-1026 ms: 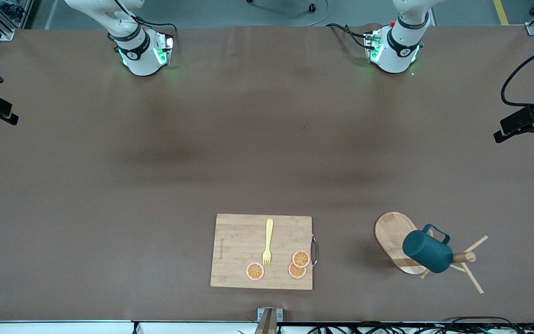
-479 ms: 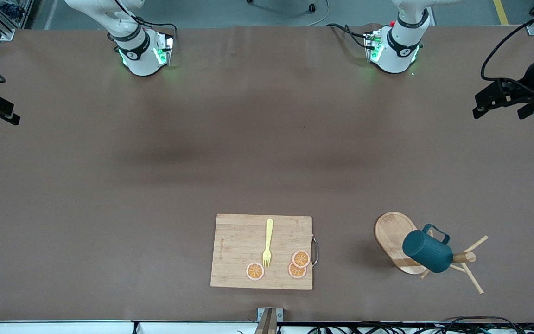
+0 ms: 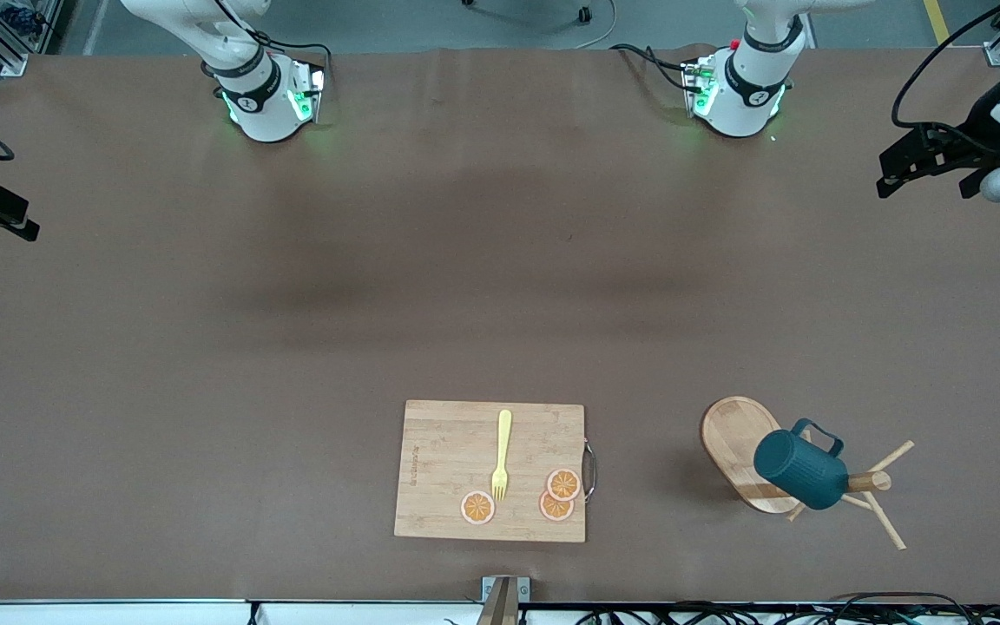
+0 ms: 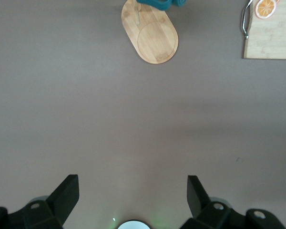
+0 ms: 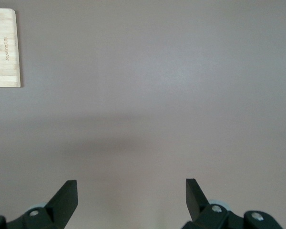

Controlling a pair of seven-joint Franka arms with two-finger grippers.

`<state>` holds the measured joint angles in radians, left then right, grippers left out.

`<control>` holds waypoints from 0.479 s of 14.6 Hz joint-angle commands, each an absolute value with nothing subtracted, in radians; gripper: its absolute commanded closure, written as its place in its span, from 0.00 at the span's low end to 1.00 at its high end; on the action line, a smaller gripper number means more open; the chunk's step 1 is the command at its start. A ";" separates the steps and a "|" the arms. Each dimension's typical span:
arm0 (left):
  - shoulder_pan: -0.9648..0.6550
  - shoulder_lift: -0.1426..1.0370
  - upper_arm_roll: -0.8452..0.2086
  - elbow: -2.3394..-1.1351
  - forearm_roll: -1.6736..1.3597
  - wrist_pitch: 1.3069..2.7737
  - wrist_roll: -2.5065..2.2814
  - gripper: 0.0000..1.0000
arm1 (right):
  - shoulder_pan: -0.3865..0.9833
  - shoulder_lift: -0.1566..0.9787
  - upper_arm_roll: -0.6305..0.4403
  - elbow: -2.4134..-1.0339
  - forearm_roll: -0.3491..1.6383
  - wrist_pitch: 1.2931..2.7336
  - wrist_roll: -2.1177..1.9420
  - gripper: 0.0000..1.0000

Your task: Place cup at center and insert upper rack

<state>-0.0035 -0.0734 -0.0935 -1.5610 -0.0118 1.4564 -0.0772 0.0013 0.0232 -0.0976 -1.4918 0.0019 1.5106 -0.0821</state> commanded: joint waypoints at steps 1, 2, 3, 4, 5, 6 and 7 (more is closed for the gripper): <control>-0.017 -0.155 -0.083 -1.657 -0.012 1.477 -0.075 0.00 | 0.006 0.011 -0.097 -1.511 0.006 1.503 -0.071 0.00; -0.017 -0.158 -0.084 -1.660 -0.014 1.476 -0.075 0.00 | 0.005 0.012 -0.097 -1.512 0.006 1.497 -0.071 0.00; -0.017 -0.158 -0.086 -1.658 -0.014 1.474 -0.061 0.00 | 0.005 0.012 -0.097 -1.511 0.006 1.497 -0.071 0.00; -0.017 -0.153 -0.086 -1.652 -0.005 1.474 -0.051 0.00 | 0.008 0.011 -0.097 -1.511 0.006 1.497 -0.071 0.00; -0.017 -0.153 -0.084 -1.655 -0.003 1.474 -0.046 0.00 | 0.006 0.008 -0.097 -1.511 0.005 1.494 -0.071 0.00; -0.017 -0.152 -0.084 -1.658 -0.003 1.474 -0.048 0.00 | 0.005 0.008 -0.097 -1.511 0.005 1.482 -0.071 0.00; -0.017 -0.147 -0.084 -1.652 -0.002 1.474 -0.048 0.00 | 0.006 0.002 -0.097 -1.512 0.005 1.464 -0.071 0.00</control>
<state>-0.0077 -0.1322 -0.0935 -1.6321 -0.0119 1.4589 -0.0659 0.0019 0.0247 -0.0974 -1.4945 0.0019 1.4855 -0.0821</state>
